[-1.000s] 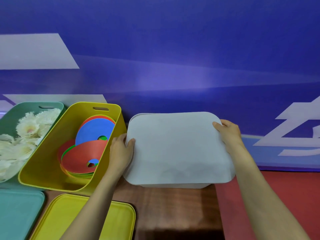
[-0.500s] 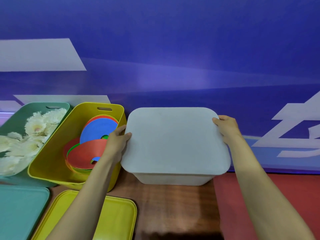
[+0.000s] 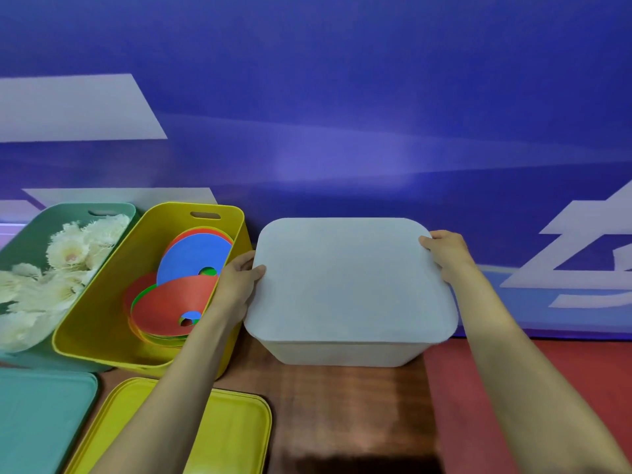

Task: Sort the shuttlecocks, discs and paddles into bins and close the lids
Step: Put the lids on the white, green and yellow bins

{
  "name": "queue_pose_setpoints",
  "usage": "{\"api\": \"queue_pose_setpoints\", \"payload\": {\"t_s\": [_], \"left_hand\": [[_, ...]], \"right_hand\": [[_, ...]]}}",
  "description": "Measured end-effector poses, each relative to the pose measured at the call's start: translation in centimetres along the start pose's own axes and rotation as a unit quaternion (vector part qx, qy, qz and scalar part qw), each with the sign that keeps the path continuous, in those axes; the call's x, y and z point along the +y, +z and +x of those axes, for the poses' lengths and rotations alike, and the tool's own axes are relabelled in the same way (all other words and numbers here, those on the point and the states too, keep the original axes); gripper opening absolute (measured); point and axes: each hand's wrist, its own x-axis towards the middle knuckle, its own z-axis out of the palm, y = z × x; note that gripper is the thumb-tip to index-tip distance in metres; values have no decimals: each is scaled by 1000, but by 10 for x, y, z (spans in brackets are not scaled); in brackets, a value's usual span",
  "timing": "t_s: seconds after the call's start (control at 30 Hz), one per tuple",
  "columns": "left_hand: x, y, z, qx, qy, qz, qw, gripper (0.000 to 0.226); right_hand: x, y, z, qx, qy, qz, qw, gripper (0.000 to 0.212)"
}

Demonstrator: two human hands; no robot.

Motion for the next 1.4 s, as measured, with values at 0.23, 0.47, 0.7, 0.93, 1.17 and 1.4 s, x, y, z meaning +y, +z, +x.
{"api": "queue_pose_setpoints", "payload": {"t_s": [0.23,0.47,0.7,0.93,1.17,1.4], "left_hand": [[-11,-6,6,-2,13,10,1000,34],[-12,5,24,55,77,128,987,30],[4,26,53,97,136,274,947,40],[12,36,81,112,89,177,974,41],[5,40,87,161,135,246,946,38],[-13,58,56,83,283,585,755,47]], "right_hand": [[12,7,-3,15,-13,-1,1000,21],[4,16,5,26,-31,-5,999,20],[5,32,-9,28,-177,-240,954,43],[7,43,-13,5,-248,-427,870,58],[9,46,-14,24,-254,-464,848,60],[8,50,-26,3,-229,-488,842,58]]}}
